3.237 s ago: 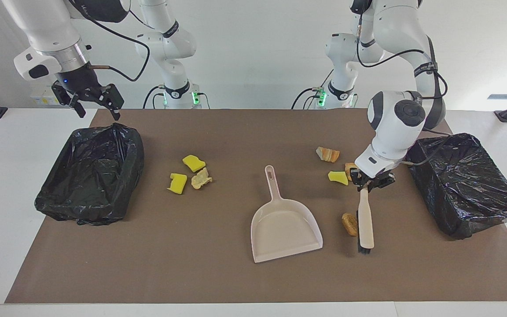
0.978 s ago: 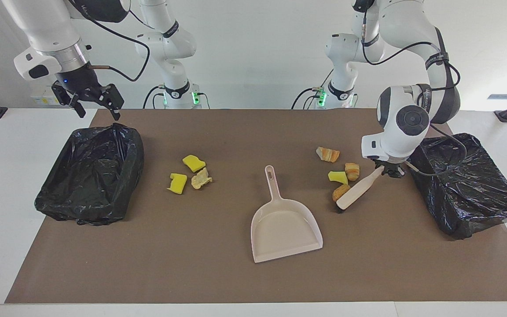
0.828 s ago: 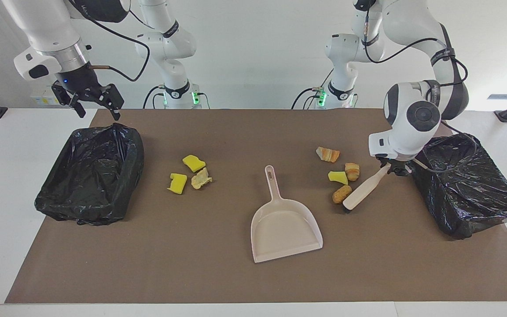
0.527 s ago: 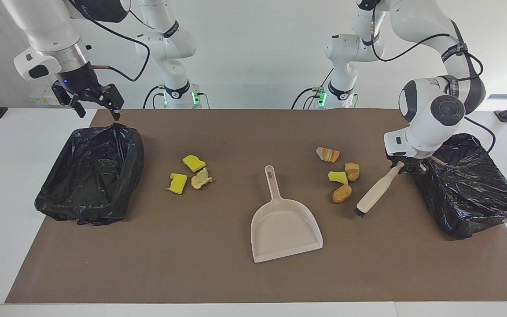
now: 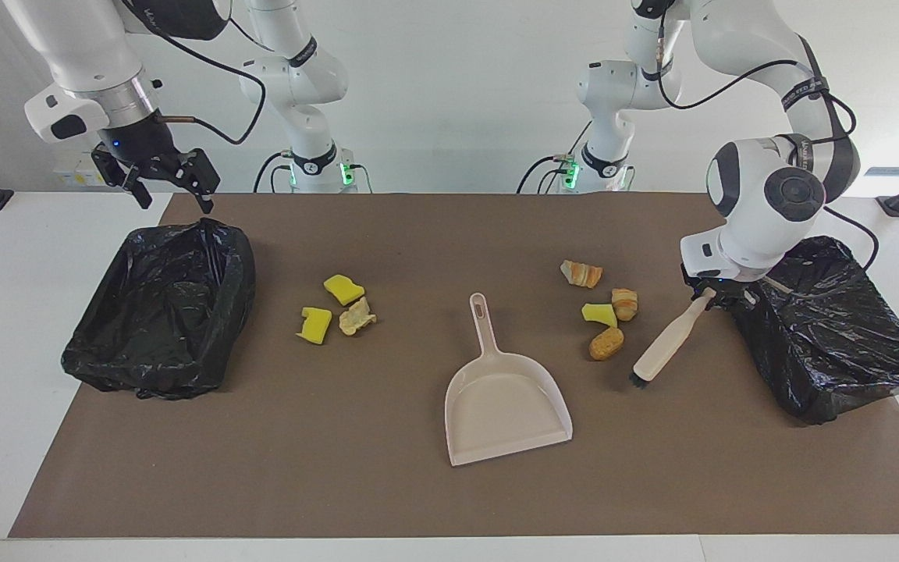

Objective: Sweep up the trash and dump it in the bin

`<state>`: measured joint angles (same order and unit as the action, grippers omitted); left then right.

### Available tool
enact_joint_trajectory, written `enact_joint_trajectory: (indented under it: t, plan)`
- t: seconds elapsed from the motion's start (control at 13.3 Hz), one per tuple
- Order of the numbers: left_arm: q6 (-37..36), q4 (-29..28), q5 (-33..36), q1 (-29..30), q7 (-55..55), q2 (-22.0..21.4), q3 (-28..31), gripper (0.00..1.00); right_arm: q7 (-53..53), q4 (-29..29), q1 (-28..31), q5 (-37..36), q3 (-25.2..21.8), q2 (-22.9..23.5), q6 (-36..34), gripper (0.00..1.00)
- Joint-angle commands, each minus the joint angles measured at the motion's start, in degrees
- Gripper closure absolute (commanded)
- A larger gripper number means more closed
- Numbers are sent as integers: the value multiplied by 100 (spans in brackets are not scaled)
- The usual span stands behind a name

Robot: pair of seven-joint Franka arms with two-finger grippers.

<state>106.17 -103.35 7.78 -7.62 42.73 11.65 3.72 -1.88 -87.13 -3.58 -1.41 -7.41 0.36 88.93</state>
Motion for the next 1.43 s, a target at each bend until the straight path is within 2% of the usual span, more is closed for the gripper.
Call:
enact_joint_trajectory:
  t: [0.0,0.53,1.05,1.35]
  plan:
    - [88,-28,-75,76,-63,-66,-29,100,12,-138,-3,71,-6,-132,37,0]
    - [44,-19,-75,6,-115,-110,-29,100,12,-138,-3,79,-6,-132,37,0]
    - [-61,315,-188,103,-467,-110,-20,100,12,-138,-3,71,-6,-132,37,0]
    - [-358,184,-373,427,-1545,-347,6,100,12,-138,-3,71,-6,-132,37,0]
